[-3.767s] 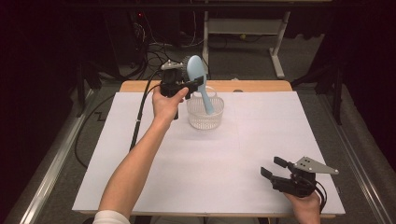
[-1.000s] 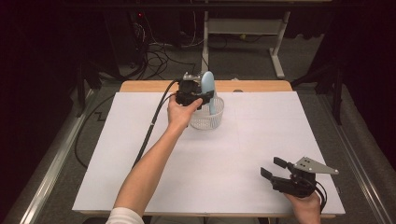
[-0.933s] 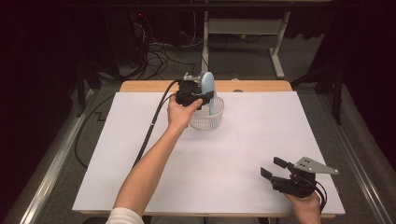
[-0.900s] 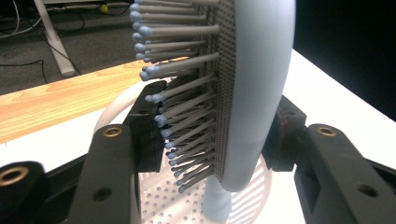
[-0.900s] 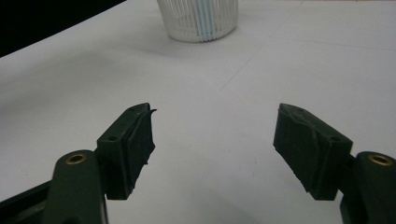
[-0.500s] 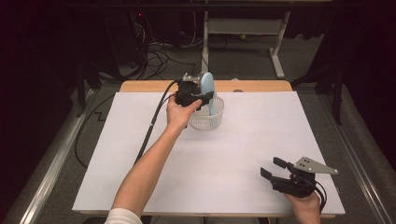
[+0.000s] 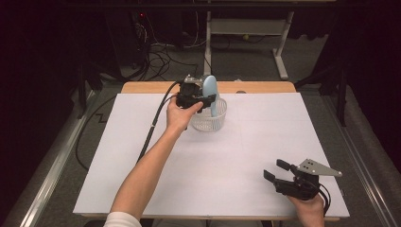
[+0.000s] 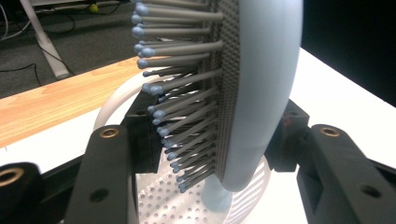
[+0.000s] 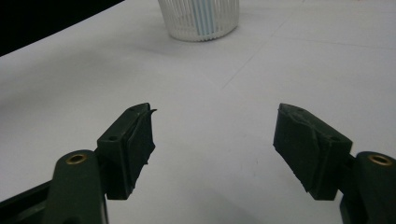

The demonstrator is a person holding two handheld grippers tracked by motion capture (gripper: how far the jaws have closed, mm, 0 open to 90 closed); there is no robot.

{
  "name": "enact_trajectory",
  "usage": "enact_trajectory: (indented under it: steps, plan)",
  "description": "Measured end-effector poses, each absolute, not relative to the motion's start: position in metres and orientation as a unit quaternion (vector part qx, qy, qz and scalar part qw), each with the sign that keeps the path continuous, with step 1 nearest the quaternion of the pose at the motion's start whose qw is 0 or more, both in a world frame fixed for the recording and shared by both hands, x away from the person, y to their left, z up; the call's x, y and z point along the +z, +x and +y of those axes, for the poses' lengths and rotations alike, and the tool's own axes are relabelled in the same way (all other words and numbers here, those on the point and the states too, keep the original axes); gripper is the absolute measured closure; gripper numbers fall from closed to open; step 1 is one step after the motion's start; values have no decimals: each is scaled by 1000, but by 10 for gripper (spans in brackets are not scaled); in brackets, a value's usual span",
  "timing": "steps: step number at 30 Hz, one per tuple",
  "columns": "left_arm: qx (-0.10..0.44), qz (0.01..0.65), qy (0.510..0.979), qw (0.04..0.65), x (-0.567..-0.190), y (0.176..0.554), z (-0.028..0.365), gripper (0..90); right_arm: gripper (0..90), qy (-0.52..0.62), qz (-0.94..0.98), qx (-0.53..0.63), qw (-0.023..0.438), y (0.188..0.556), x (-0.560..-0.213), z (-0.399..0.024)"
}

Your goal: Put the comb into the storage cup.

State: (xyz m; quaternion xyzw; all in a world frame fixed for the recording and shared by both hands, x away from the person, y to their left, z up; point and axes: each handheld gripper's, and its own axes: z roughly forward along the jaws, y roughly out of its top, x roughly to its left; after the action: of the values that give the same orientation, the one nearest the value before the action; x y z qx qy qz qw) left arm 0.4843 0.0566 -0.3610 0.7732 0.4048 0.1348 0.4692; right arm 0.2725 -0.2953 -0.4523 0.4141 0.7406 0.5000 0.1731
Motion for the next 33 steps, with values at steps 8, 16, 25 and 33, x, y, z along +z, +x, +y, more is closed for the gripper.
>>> enact_trajectory:
  steps: [8,16,25,33]
  plan:
    - [143,403,772,471,-360,483,56,456,291,413,741,500,174,273,-452,-295]
    - [144,407,763,480,-359,483,56,389,291,413,741,500,173,273,-452,-295]
    - [144,411,774,460,-359,485,63,305,291,413,742,499,174,273,-452,-295]
    - [148,415,784,438,-360,486,70,265,291,412,742,499,174,273,-452,-295]
